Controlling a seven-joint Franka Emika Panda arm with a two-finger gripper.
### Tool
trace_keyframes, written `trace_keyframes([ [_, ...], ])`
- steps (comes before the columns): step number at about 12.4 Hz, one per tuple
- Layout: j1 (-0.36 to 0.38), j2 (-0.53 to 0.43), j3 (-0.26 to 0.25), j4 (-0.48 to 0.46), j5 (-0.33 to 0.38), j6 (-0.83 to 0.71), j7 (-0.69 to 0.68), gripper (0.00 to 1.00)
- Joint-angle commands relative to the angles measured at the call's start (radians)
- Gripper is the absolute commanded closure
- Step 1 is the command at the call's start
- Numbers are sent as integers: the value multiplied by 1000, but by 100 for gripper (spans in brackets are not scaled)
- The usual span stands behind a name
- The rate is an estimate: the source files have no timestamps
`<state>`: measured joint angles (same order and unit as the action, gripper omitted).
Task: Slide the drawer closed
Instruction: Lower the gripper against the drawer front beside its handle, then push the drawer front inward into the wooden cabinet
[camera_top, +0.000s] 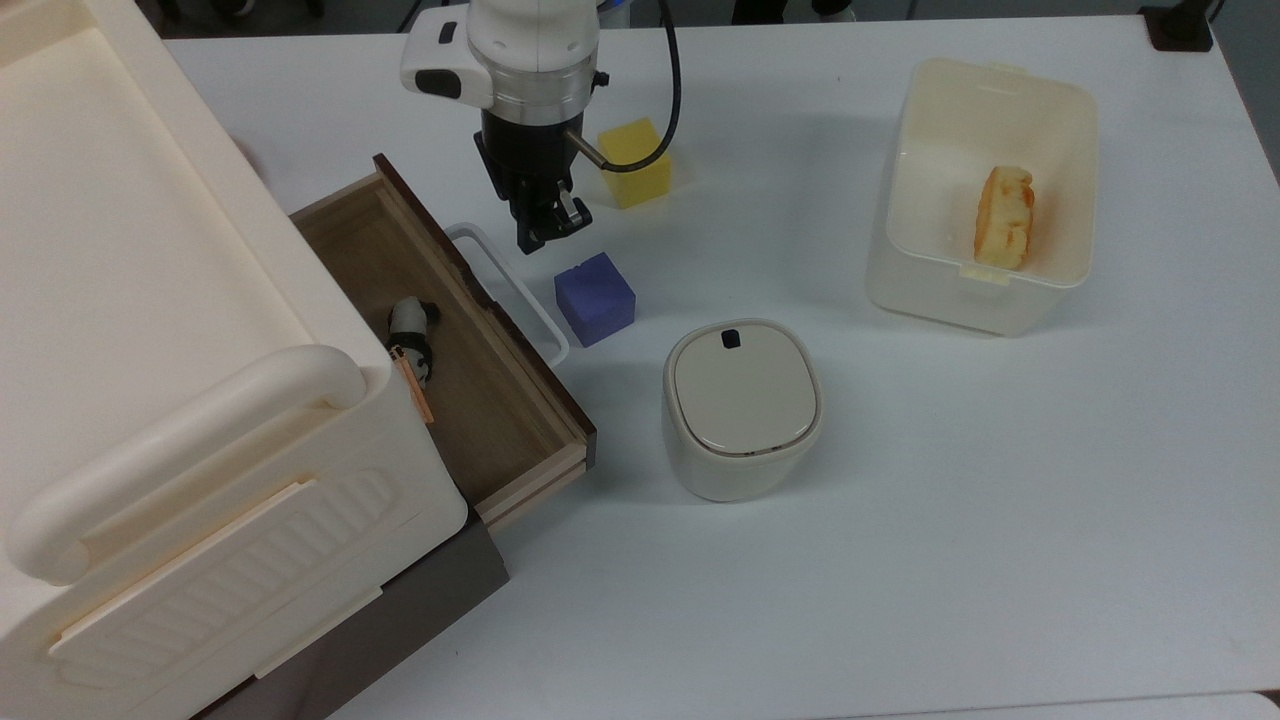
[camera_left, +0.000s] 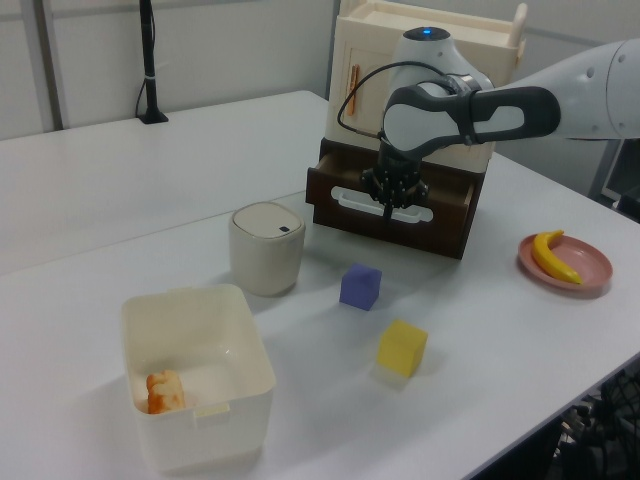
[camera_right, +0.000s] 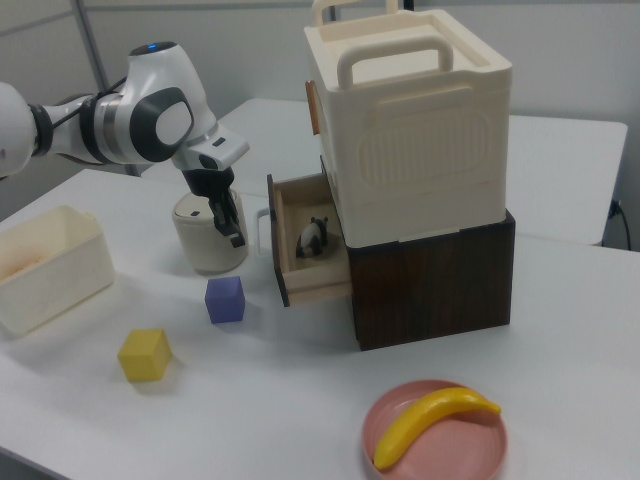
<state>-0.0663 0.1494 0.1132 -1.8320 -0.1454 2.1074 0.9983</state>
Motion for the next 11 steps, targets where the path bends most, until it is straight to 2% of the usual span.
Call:
trace_keyframes([
  [1, -21, 12, -4, -18, -14, 65, 22, 100],
  [11, -72, 47, -4, 11, -34, 92, 20, 100],
])
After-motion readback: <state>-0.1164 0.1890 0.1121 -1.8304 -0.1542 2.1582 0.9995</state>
